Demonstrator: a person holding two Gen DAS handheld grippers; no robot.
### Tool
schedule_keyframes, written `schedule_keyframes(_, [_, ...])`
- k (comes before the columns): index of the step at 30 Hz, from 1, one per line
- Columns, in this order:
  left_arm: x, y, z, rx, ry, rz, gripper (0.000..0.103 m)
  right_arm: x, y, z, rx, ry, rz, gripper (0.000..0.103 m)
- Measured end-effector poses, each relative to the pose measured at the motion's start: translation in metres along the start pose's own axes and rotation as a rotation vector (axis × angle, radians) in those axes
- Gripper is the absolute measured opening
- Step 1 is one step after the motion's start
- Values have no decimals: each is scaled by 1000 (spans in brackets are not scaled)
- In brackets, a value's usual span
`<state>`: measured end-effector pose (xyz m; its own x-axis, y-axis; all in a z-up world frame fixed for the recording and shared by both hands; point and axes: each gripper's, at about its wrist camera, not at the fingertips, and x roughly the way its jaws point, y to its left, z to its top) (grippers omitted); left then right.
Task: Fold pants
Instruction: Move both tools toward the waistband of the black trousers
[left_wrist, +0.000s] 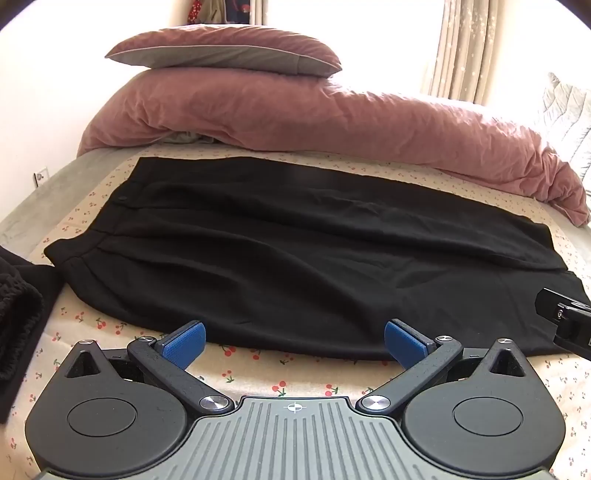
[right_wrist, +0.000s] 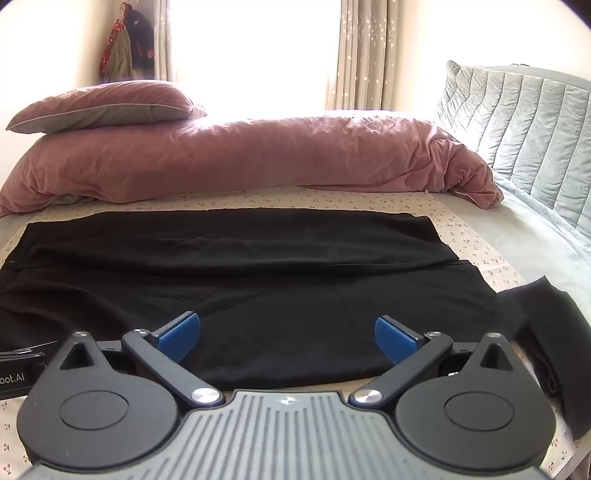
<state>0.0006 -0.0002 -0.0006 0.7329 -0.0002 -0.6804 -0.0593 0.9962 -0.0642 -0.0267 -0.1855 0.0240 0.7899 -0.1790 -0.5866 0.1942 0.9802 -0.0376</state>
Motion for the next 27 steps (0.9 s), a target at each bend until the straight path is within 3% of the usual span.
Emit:
schedule_keyframes(18, [4, 1, -3, 6, -18, 0, 103, 12, 1, 1, -22, 11, -18, 96])
schedule_keyframes(23, [3, 5, -1, 20, -41, 41, 103, 38, -15, 5, -13, 98, -82, 96])
schedule_keyframes(27, [2, 12, 1, -28, -13, 13, 103, 35, -18, 3, 52, 96, -32, 96])
